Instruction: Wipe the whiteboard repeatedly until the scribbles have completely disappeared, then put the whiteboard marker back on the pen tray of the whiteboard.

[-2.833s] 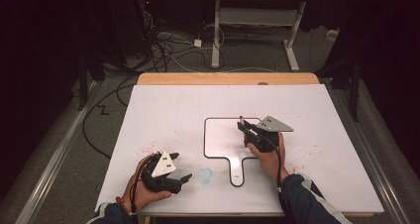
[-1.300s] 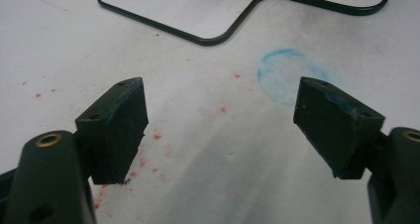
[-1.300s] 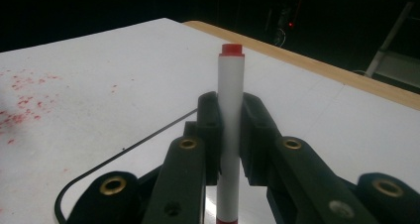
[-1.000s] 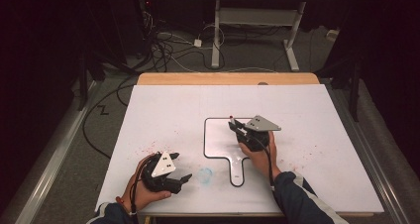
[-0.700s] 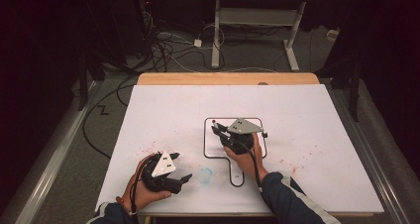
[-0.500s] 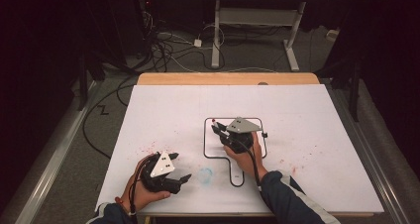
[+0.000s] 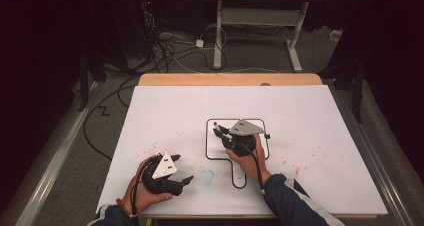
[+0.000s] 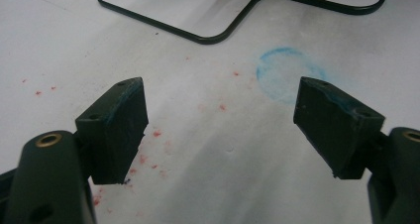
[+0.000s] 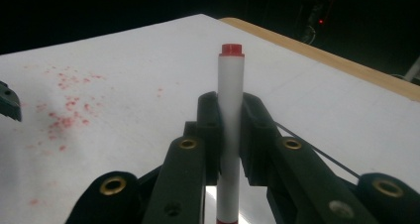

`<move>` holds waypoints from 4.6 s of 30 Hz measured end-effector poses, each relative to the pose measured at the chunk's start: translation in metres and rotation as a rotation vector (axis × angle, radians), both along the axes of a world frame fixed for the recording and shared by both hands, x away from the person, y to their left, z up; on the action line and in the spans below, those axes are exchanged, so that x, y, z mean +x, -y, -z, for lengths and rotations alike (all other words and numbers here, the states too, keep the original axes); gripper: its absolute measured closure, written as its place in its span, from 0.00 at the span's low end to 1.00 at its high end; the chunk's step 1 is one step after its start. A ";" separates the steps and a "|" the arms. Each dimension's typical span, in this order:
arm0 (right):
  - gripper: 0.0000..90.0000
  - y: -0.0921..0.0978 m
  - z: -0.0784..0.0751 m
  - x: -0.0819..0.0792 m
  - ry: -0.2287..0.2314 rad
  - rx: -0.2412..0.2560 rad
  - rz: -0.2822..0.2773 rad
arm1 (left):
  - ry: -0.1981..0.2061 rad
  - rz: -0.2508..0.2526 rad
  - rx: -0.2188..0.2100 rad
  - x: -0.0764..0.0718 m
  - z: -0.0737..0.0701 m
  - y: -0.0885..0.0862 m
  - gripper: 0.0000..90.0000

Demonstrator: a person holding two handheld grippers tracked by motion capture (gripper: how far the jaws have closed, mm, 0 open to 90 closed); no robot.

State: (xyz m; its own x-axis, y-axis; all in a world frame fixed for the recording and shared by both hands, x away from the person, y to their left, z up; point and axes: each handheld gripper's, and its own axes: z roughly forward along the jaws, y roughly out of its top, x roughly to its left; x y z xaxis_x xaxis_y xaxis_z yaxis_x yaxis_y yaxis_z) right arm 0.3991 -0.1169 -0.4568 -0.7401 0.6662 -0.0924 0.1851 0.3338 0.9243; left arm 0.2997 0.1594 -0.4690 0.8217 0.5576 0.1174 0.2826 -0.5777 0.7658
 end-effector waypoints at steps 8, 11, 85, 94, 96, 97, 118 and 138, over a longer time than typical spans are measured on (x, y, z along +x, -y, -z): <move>0.91 0.038 0.000 -0.002 -0.011 0.029 0.060 | 0.000 -0.001 0.006 0.001 0.000 0.002 0.23; 0.91 0.038 -0.001 -0.007 0.001 0.002 0.048 | 0.001 0.001 0.008 0.001 0.000 0.004 0.23; 0.91 0.044 -0.015 -0.009 0.003 0.079 0.033 | -0.006 -0.014 -0.001 0.005 0.001 -0.002 0.23; 0.91 0.075 -0.037 -0.023 -0.003 0.123 0.046 | 0.001 -0.021 0.001 0.005 0.000 -0.004 0.23; 0.91 0.084 -0.042 -0.026 -0.001 0.132 0.048 | 0.002 -0.021 0.003 0.005 0.000 -0.004 0.23; 0.91 0.088 -0.045 -0.028 -0.005 0.138 0.052 | 0.002 -0.021 0.003 0.005 0.000 -0.004 0.23; 0.91 0.132 -0.015 0.007 -0.324 0.115 0.242 | 0.000 -0.013 0.011 0.007 0.000 -0.001 0.23; 0.85 0.130 0.013 0.039 -0.385 0.073 0.347 | -0.010 0.003 0.029 0.007 0.002 0.002 0.23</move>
State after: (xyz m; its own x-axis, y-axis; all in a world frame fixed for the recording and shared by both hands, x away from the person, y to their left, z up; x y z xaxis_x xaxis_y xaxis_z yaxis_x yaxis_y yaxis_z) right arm 0.4378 -0.2472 -0.4700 -0.4455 0.8729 0.1989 0.6045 0.1295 0.7860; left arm 0.3071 0.1572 -0.4705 0.8247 0.5515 0.1252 0.2884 -0.6006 0.7457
